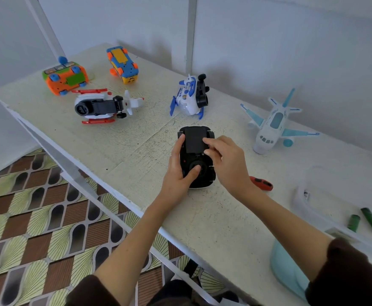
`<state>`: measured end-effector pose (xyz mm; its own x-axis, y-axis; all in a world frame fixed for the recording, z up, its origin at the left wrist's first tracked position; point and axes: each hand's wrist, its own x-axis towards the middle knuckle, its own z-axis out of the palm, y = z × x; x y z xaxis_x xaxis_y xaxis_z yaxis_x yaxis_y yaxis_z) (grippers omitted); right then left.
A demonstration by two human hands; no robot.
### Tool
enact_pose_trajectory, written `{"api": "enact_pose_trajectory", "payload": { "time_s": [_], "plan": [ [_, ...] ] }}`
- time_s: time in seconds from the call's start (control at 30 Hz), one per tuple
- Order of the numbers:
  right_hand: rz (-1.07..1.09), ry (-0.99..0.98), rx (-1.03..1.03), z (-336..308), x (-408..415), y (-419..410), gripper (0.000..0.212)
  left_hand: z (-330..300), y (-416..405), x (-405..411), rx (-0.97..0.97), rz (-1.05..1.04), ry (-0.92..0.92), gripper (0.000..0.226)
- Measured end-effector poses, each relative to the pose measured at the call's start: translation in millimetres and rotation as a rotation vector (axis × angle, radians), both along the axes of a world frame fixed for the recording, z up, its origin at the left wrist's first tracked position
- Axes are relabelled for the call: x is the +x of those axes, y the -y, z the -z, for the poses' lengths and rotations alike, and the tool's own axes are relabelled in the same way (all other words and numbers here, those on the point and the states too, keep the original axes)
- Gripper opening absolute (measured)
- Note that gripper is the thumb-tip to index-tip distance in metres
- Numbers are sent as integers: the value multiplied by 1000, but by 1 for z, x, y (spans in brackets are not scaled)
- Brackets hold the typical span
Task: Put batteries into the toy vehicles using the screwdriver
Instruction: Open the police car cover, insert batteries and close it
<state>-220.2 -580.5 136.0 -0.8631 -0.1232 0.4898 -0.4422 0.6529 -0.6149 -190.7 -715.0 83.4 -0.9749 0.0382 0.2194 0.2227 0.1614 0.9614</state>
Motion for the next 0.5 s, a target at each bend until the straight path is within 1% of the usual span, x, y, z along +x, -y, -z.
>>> {"api": "enact_pose_trajectory", "payload": {
  "time_s": [0.13,0.23,0.33,0.5],
  "plan": [
    [-31,-114,96,13,-2,-2,25,-1,0,0,-3,4,-9,69],
    [-23,-140,143,15,-6,-2,21,-1,0,0,0,2,-4,69],
    [-39,-133,182,12,-9,-4,21,0,0,0,20,11,4,69],
    [-91,-66,212,3,-7,-5,20,-2,-1,1,22,8,5,68]
  ]
}}
